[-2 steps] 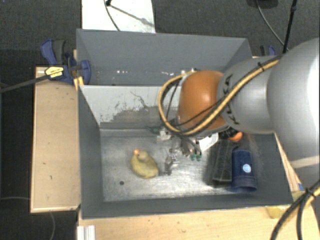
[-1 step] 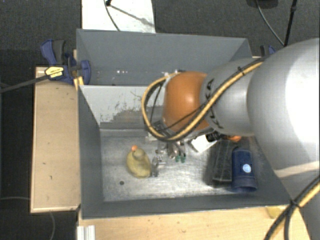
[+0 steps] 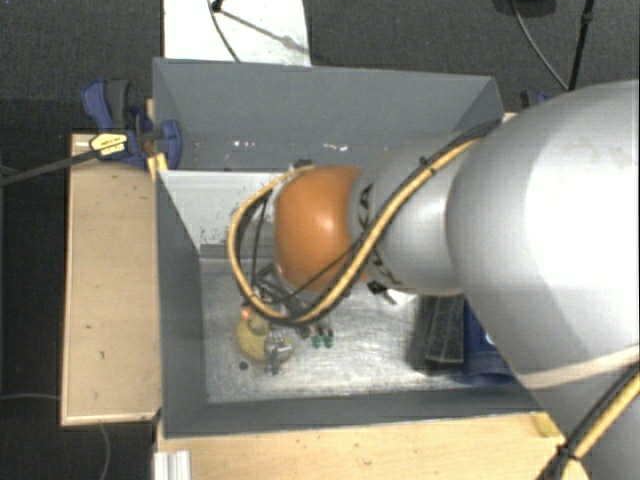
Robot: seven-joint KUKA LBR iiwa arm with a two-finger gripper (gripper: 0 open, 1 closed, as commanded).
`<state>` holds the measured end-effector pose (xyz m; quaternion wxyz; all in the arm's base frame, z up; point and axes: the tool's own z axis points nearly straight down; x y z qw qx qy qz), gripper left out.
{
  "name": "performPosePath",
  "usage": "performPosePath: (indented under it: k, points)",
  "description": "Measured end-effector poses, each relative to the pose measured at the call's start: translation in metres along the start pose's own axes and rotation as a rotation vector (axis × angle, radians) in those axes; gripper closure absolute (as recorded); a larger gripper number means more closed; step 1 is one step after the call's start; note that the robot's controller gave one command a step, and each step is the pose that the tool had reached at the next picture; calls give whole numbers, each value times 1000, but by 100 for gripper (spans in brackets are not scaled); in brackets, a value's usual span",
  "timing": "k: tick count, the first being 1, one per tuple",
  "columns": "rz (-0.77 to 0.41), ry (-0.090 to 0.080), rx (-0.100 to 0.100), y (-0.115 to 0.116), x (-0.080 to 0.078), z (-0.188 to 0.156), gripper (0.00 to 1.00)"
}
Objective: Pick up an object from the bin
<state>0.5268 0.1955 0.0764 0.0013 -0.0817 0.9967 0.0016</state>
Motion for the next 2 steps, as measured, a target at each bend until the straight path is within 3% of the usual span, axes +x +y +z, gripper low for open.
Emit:
performPosePath:
  k: [1,2]
  points:
    - [1,0,0,0,0,0,100]
    - [-54,-6,2,-21,40,-178,100]
